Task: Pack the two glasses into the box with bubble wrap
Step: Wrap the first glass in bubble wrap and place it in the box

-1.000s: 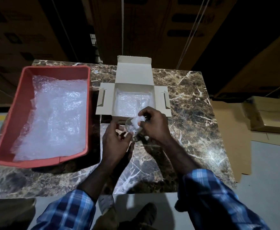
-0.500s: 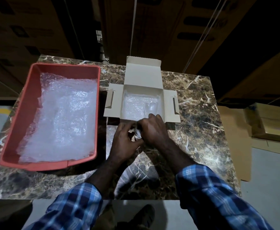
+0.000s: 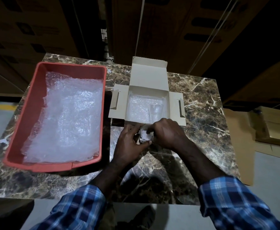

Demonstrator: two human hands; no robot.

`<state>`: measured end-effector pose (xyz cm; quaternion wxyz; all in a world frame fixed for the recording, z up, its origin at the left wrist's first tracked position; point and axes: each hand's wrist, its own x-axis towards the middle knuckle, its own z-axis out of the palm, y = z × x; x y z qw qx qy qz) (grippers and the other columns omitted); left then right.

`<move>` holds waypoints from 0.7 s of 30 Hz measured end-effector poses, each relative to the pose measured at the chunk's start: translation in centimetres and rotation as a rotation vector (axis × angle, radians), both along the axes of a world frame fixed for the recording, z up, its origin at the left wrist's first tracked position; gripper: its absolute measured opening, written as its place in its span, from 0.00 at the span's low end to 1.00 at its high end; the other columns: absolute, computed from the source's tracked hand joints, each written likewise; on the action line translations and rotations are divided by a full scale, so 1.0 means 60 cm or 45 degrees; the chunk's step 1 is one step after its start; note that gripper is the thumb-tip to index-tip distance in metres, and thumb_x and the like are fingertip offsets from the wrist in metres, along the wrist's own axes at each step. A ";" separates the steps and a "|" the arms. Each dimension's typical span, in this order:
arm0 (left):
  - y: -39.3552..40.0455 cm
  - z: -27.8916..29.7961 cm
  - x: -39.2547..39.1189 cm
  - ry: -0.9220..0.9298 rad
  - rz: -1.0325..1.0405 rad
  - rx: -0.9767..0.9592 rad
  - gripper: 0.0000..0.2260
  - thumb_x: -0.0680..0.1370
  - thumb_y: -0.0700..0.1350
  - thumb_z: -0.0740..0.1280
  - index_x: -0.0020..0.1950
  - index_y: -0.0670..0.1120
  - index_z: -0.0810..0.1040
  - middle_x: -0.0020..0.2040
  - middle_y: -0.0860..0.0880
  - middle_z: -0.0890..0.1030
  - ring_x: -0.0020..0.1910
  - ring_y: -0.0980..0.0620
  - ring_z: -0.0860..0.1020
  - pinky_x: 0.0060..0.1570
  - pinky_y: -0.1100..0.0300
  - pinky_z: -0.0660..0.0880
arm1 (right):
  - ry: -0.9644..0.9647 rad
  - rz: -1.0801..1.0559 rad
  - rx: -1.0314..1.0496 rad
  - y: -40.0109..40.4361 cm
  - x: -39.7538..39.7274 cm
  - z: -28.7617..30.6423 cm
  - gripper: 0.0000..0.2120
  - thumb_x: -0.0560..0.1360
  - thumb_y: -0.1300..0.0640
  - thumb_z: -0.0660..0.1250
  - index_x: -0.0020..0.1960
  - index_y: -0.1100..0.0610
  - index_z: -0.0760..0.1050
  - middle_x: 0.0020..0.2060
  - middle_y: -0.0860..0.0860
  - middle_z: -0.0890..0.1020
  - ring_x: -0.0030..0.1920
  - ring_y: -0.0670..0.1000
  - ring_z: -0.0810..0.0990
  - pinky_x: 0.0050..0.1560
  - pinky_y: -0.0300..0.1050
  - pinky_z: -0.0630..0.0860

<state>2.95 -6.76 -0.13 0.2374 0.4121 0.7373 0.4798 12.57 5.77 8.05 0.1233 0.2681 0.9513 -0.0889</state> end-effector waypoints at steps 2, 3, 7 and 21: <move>0.002 -0.005 0.001 -0.008 0.006 0.003 0.29 0.65 0.59 0.72 0.66 0.66 0.71 0.47 0.55 0.73 0.44 0.53 0.79 0.43 0.49 0.80 | -0.069 -0.012 -0.016 -0.006 0.006 0.001 0.16 0.74 0.53 0.70 0.61 0.48 0.81 0.54 0.54 0.83 0.52 0.57 0.82 0.47 0.48 0.75; 0.003 -0.008 0.002 -0.016 0.007 0.002 0.30 0.65 0.59 0.71 0.67 0.65 0.72 0.47 0.55 0.73 0.44 0.53 0.79 0.43 0.48 0.80 | -0.122 -0.015 -0.024 -0.008 0.005 0.000 0.15 0.75 0.52 0.69 0.61 0.49 0.80 0.56 0.54 0.82 0.54 0.58 0.81 0.49 0.48 0.75; 0.005 -0.009 0.004 -0.024 -0.003 -0.012 0.30 0.64 0.58 0.72 0.67 0.64 0.72 0.48 0.54 0.74 0.45 0.52 0.80 0.43 0.48 0.81 | -0.309 -0.026 -0.055 -0.007 -0.010 -0.005 0.17 0.76 0.50 0.66 0.64 0.51 0.78 0.58 0.56 0.79 0.57 0.60 0.79 0.54 0.50 0.74; 0.002 -0.016 0.012 -0.024 0.005 -0.013 0.30 0.66 0.56 0.71 0.69 0.61 0.74 0.47 0.59 0.73 0.44 0.56 0.79 0.45 0.52 0.80 | -0.454 -0.079 -0.298 0.015 -0.038 -0.005 0.16 0.77 0.53 0.63 0.63 0.52 0.76 0.57 0.57 0.80 0.55 0.60 0.80 0.54 0.50 0.77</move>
